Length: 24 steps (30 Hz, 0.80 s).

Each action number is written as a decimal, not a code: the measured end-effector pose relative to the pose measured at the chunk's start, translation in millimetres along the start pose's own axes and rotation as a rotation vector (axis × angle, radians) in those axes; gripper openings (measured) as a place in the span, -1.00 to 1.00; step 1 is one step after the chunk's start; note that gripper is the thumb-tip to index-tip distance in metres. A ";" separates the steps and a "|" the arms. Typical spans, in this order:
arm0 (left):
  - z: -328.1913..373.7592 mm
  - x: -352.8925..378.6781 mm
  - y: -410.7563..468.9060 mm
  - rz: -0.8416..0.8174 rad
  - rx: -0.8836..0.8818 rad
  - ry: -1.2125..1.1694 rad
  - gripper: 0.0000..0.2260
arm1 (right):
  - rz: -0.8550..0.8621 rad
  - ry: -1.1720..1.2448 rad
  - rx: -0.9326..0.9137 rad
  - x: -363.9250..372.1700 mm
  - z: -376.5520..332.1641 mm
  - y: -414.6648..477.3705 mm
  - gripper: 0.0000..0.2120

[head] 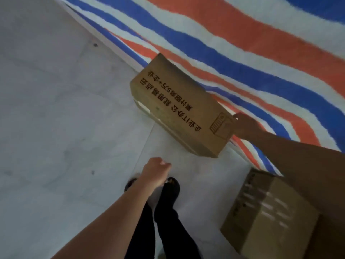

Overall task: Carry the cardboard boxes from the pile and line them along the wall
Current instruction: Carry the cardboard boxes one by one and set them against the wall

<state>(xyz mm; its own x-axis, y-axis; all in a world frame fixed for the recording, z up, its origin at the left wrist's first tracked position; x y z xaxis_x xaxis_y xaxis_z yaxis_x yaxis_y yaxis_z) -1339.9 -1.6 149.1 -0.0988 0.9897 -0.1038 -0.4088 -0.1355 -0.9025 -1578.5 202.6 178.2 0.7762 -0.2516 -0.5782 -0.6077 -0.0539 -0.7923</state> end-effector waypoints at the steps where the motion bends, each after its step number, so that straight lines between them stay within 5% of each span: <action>1: -11.6 11.3 13.5 0.002 -0.013 -0.020 -0.84 | 0.006 0.019 0.020 6.6 10.0 20.9 -0.50; 4: -41.3 36.2 49.8 0.021 -0.033 -0.062 -0.86 | 0.159 -0.023 0.000 12.1 29.8 76.6 -0.40; 9: -59.6 58.1 76.3 0.005 -0.077 -0.086 -0.88 | 0.107 0.073 0.024 34.9 48.9 104.1 -0.04; 14: -36.6 60.5 79.2 0.061 -0.012 -0.102 -0.83 | -0.068 -0.198 0.110 80.6 59.0 66.0 -0.17; 17: -32.4 43.3 75.3 0.195 -0.040 0.018 -0.66 | -0.275 -0.117 0.137 129.2 66.0 48.3 -0.25; 20: -43.6 13.4 79.2 0.314 -0.088 0.080 -0.71 | -0.394 -0.020 0.173 162.9 64.0 39.2 -0.26; 24: -60.0 -6.2 95.0 0.288 -0.181 -0.081 -0.47 | -0.317 0.212 0.088 170.7 39.1 58.4 -0.30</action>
<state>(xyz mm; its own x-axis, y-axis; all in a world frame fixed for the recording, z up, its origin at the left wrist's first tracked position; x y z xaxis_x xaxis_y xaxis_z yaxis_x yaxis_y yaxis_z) -1323.7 -17.8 38.9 -0.2616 0.9041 -0.3379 -0.1865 -0.3909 -0.9013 -1474.9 194.3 25.7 0.8657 -0.4301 -0.2562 -0.3195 -0.0806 -0.9442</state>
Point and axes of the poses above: each hand's wrist, its own y-axis towards the middle knuckle, its own x-axis out of the palm, z = x × y, the point moved 4 cm from there along y, towards the middle knuckle, and after that the axes turned 2 degrees about x, right-handed, at the moved point
